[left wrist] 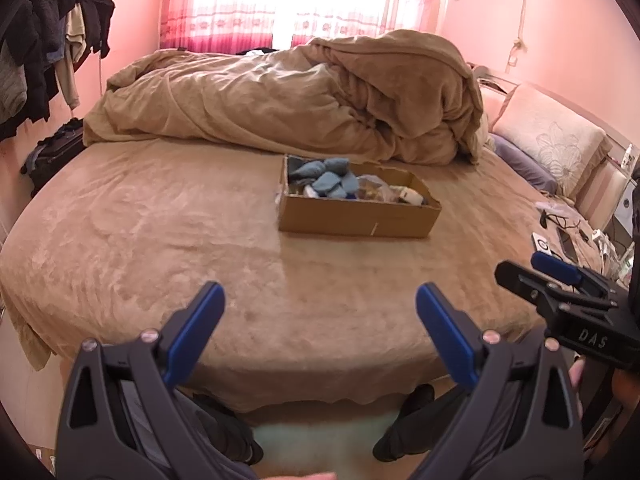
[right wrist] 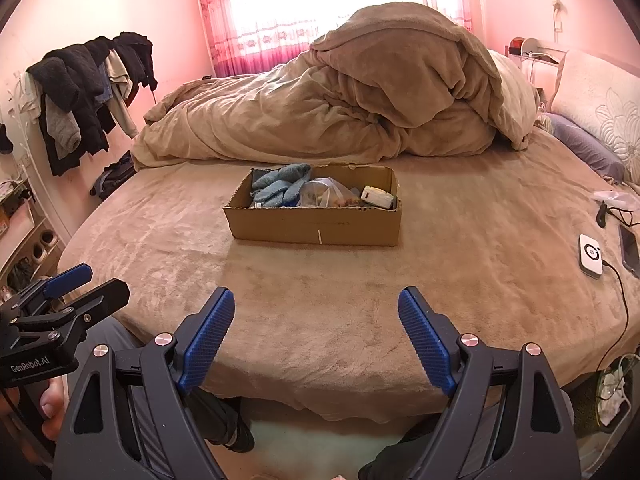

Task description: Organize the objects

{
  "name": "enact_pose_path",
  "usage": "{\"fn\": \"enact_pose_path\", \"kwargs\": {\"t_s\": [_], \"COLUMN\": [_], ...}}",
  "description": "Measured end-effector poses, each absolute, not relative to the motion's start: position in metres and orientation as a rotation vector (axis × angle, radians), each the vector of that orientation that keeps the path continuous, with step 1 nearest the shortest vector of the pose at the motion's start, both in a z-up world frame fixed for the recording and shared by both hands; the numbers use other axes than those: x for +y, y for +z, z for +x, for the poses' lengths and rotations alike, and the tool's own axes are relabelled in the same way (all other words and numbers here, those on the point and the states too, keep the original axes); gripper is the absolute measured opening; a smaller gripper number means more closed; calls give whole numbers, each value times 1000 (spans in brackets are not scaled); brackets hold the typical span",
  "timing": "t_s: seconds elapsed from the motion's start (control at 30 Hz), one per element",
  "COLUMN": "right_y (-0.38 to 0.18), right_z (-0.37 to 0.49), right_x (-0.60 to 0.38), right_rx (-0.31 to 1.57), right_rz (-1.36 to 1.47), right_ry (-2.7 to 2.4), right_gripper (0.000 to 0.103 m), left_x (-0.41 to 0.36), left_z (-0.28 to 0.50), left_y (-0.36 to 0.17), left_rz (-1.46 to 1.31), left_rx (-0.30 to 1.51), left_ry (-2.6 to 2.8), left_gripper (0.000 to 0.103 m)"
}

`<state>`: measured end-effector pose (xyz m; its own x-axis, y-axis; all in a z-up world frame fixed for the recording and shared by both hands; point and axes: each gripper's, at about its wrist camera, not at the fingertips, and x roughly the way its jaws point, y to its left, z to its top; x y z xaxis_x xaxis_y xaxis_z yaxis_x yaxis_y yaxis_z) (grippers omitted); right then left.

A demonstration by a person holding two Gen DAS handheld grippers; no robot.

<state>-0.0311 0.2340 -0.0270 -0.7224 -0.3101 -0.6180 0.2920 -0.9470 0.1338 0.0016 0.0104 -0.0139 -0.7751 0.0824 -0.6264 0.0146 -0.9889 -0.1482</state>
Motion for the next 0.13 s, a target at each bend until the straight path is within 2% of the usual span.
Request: {"fn": "enact_pose_path", "kwargs": {"t_s": [0.13], "right_y": [-28], "right_z": [-32], "right_x": [235], "right_rx": [-43], "right_rz": [959], "right_ry": [-2646], "right_gripper": [86], "left_x": [12], "left_z": [0], "left_y": [-15], "left_rz": [-1038], "left_rx": [-216], "left_ry": [2915], "left_gripper": [97]}}
